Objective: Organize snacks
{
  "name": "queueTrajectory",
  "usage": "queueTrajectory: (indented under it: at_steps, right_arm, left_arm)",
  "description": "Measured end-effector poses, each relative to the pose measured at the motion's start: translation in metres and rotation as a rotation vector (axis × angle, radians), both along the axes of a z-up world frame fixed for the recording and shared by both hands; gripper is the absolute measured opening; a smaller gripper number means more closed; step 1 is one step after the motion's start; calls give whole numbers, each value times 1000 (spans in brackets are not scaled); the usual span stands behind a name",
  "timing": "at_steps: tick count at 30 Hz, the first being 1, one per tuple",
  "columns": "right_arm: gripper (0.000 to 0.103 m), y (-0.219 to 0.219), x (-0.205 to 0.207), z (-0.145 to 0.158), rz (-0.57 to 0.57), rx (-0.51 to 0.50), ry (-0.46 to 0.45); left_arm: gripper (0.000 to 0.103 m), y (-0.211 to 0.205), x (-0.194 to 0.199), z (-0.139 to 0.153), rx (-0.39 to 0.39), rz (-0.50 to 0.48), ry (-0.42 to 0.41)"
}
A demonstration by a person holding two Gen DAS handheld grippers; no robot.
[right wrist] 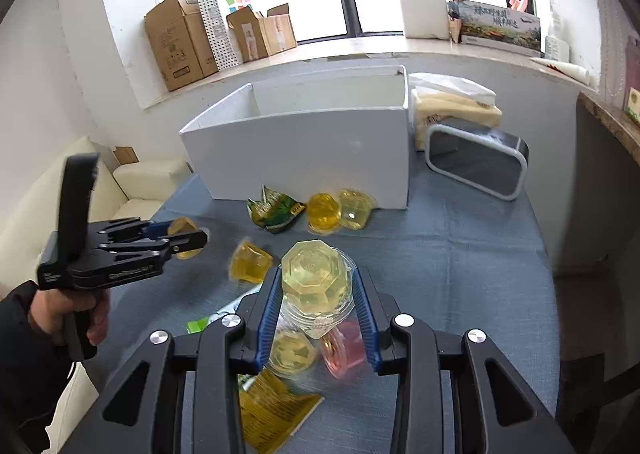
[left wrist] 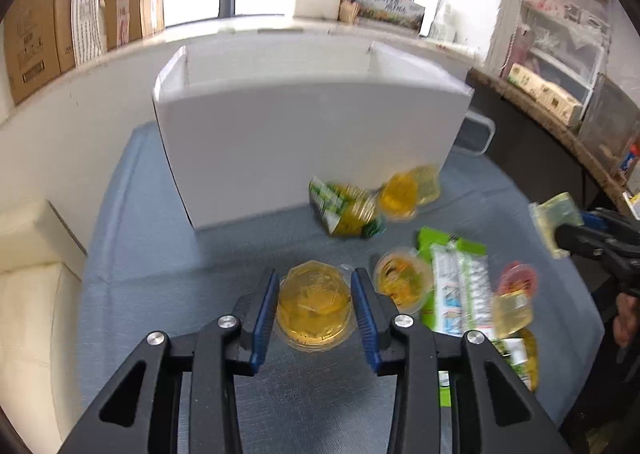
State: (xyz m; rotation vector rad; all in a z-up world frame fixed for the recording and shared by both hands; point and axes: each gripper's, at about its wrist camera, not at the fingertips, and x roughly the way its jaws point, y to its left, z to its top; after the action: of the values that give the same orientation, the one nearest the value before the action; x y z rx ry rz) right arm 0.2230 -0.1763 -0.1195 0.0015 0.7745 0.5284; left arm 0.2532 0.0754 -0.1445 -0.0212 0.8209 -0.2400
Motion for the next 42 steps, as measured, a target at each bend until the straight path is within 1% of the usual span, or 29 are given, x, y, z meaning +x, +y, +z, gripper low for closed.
queueTrajectory:
  at_steps: [2, 5, 7, 10, 13, 15, 17, 21, 23, 25, 26, 27, 28, 29, 30, 32, 35, 37, 42]
  right_arm:
    - [39, 4, 5, 8, 3, 2, -15]
    - [39, 11, 21, 29, 7, 21, -47]
    - [39, 17, 34, 46, 12, 31, -81]
    - [39, 31, 62, 71, 21, 28, -128]
    - [39, 45, 94, 85, 32, 18, -139]
    - [39, 54, 116, 87, 29, -1, -130]
    - [39, 61, 139, 83, 40, -11, -100]
    - [39, 72, 175, 61, 40, -105, -47]
    - [39, 71, 185, 50, 28, -131, -18]
    - [40, 67, 193, 40, 7, -137, 17]
    - [45, 63, 195, 36, -6, -133, 31]
    - [76, 60, 196, 33, -12, -121, 42]
    - [102, 56, 195, 32, -10, -91, 39]
    - [102, 53, 192, 32, 12, -57, 29]
    - [103, 51, 190, 33, -2, -58, 21]
    - [103, 49, 183, 36, -12, -61, 3]
    - [103, 45, 175, 38, -23, -60, -14]
    - [103, 40, 170, 41, -24, -40, -1]
    - [103, 19, 136, 62, -32, 64, -40]
  left_arm:
    - [41, 1, -2, 22, -6, -1, -38]
    - [41, 6, 1, 60, -30, -8, -104]
    - [41, 7, 9, 86, -20, -7, -153]
    - [41, 11, 29, 121, -12, -4, -213]
    - [41, 15, 59, 136, 0, 7, -227]
    - [41, 14, 84, 135, 16, 14, -212]
    - [41, 14, 111, 123, 35, 29, -176]
    - [42, 10, 152, 79, 33, 55, -87]
    - [43, 10, 160, 62, 36, 63, -50]
    - [51, 12, 166, 47, 36, 83, -10]
    - [69, 14, 167, 42, 39, 94, -2]
    - [90, 15, 166, 39, 44, 101, -4]
    - [96, 16, 163, 37, 49, 102, -10]
    - [97, 14, 158, 38, 52, 81, -34]
    - [103, 12, 156, 38, 69, 81, -37]
    - [103, 9, 151, 42, 93, 76, -41]
    - [103, 10, 142, 49, 93, 75, -55]
    - [103, 11, 138, 54, 83, 84, -52]
    - [103, 16, 108, 73, 62, 102, -88]
